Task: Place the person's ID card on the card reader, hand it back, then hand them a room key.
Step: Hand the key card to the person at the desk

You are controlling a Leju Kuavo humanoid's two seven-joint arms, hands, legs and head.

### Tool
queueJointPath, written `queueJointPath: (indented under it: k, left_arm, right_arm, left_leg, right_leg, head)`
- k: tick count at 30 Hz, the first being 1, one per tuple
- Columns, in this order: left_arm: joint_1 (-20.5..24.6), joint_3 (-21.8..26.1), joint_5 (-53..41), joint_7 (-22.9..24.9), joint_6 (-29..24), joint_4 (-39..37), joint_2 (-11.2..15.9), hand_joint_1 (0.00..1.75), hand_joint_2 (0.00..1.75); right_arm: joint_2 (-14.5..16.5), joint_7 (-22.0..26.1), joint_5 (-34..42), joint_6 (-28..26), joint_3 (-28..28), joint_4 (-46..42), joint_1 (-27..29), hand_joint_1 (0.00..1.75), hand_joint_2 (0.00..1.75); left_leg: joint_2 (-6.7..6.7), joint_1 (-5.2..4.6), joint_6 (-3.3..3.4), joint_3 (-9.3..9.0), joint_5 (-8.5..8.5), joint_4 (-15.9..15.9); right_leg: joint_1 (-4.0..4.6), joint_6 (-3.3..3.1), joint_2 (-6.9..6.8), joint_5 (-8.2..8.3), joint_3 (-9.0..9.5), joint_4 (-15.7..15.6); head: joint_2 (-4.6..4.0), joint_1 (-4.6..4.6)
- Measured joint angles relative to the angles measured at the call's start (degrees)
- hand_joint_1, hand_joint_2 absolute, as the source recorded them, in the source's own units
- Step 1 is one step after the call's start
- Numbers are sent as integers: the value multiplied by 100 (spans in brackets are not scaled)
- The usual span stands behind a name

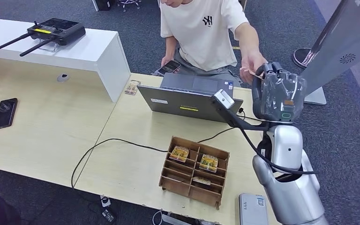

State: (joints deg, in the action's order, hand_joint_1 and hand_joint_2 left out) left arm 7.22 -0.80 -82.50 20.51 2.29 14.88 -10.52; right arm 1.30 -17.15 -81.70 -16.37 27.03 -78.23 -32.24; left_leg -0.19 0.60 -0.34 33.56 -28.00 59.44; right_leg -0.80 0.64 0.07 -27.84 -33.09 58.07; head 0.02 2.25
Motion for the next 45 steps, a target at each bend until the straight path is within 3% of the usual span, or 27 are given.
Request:
queueJointPath:
  k: [2, 3, 6, 7, 16, 22, 27, 31, 33, 37, 45]
  left_arm:
    - [1, -19, -9, -14, 5, 0, 0, 0, 0]
    - [1, -22, -13, -26, 7, 0, -1, 0, 0]
    - [1, -29, -15, -72, 7, 0, -1, 0, 0]
    - [1, -31, -14, -83, 7, 1, -1, 0, 0]
    - [-16, -27, 61, -101, -72, 15, -1, 0, 0]
    - [-100, -11, 139, -101, -203, 16, -1, 0, 0]
    - [-196, 44, 259, -93, -385, 17, -1, 0, 0]
    - [-285, 182, 336, -88, -536, 17, -1, 0, 0]
    - [-321, 250, 366, -87, -590, 17, -1, 0, 0]
    - [-380, 399, 440, -86, -703, 17, -1, 0, 0]
    - [-512, 707, 585, -95, -918, 16, -1, 0, 0]
  right_arm:
    - [16, 2, -160, -3, 1, 63, -4, 175, 175]
    - [26, 8, -258, -10, 1, 98, -5, 146, 175]
    - [71, 34, -455, -46, 2, 208, -4, 15, 175]
    - [88, 40, -480, -51, 5, 241, -3, 0, 175]
    - [220, 184, -28, -147, -21, 230, 272, 0, 175]
    - [381, 508, 957, -467, -233, -383, 754, 0, 175]
    - [549, 888, 2415, -578, -414, -1090, 1274, 0, 175]
    - [586, 1271, 3859, -645, -445, -1561, 1746, 0, 0]
    - [585, 1438, 4405, -666, -442, -1724, 1970, 0, 0]
    - [565, 1691, 5046, -654, -396, -2029, 2439, 0, 175]
    - [207, 2044, 5454, -583, -122, -2585, 3488, 0, 175]
  left_leg:
    - [-1, 0, 0, 1, 0, 0]
    - [-1, 0, 0, 1, 0, 0]
    - [-1, 0, 0, 2, 0, 0]
    - [-1, 0, 0, 1, 0, 0]
    - [-1, 0, 0, 1, 0, 0]
    - [-1, 0, 0, 2, 0, 0]
    - [-1, 0, -2, 2, -3, -2]
    - [-1, 1, -2, 2, -4, -2]
    - [-1, 0, -2, 2, -4, -2]
    - [-1, 0, -2, 2, -5, -2]
    - [-1, 0, 3, 3, -11, -3]
  right_leg:
    - [0, 0, -1, 0, 0, 0]
    - [0, 0, -1, 0, 0, 0]
    - [0, 0, -1, 0, 0, 0]
    - [0, 0, -1, 0, -1, 0]
    - [0, 0, -1, 0, -2, 0]
    - [0, 0, 0, -1, -2, -1]
    - [0, 0, -1, -2, -3, -1]
    - [0, 0, -1, -2, -3, -2]
    - [0, 0, -1, -2, -3, -2]
    - [0, 1, -1, -3, -3, -2]
    - [0, 1, -1, -9, -3, -4]
  head:
    - [0, -1]
    - [0, -1]
    - [0, -1]
    - [0, 0]
    - [0, 1]
    - [0, 0]
    - [0, 1]
    - [0, -1]
    - [0, 0]
    - [0, 0]
    - [0, 0]
